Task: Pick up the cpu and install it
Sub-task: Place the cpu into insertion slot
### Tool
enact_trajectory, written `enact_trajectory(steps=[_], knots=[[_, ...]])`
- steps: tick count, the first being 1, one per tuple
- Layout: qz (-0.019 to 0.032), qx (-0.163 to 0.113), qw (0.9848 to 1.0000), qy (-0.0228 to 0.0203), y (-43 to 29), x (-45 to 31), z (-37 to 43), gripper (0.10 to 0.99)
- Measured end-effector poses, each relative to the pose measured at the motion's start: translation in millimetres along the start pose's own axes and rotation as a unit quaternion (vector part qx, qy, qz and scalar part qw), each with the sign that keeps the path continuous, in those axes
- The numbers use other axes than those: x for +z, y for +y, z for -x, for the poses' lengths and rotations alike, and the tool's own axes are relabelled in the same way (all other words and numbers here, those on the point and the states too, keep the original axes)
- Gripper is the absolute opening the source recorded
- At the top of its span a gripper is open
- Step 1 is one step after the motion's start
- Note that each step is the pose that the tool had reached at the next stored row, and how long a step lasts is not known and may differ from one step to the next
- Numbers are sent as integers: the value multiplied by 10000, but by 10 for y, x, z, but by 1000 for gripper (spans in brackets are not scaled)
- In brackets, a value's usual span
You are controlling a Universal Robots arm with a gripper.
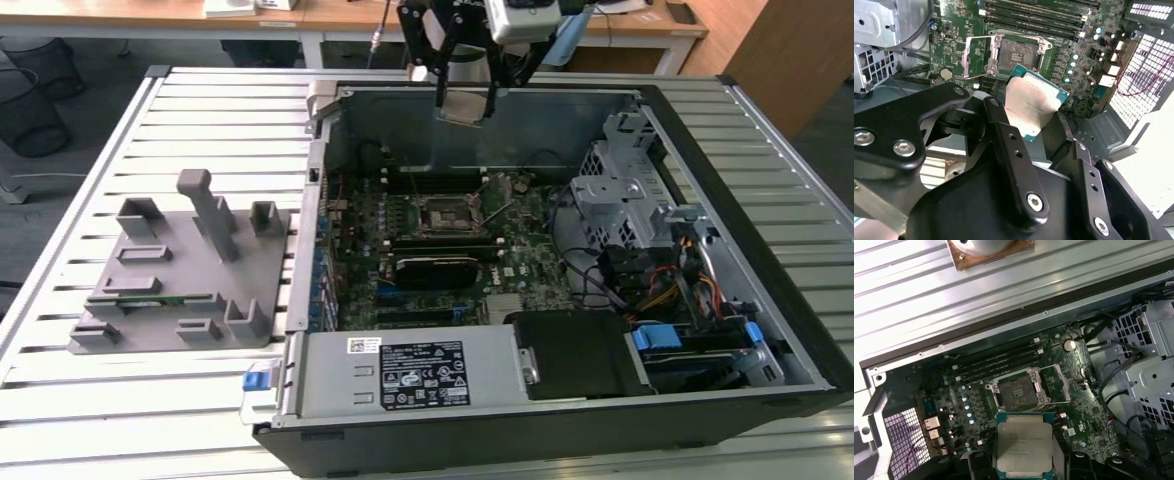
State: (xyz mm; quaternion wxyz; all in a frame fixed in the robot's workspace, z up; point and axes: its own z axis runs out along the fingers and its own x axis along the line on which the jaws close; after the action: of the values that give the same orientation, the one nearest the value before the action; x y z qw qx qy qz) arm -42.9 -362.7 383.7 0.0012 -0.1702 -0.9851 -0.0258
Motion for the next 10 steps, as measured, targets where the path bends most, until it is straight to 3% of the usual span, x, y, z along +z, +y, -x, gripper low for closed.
enact_trajectory(steps=[10], knots=[[4, 365, 9993, -19, 0, 3, 0, 533]])
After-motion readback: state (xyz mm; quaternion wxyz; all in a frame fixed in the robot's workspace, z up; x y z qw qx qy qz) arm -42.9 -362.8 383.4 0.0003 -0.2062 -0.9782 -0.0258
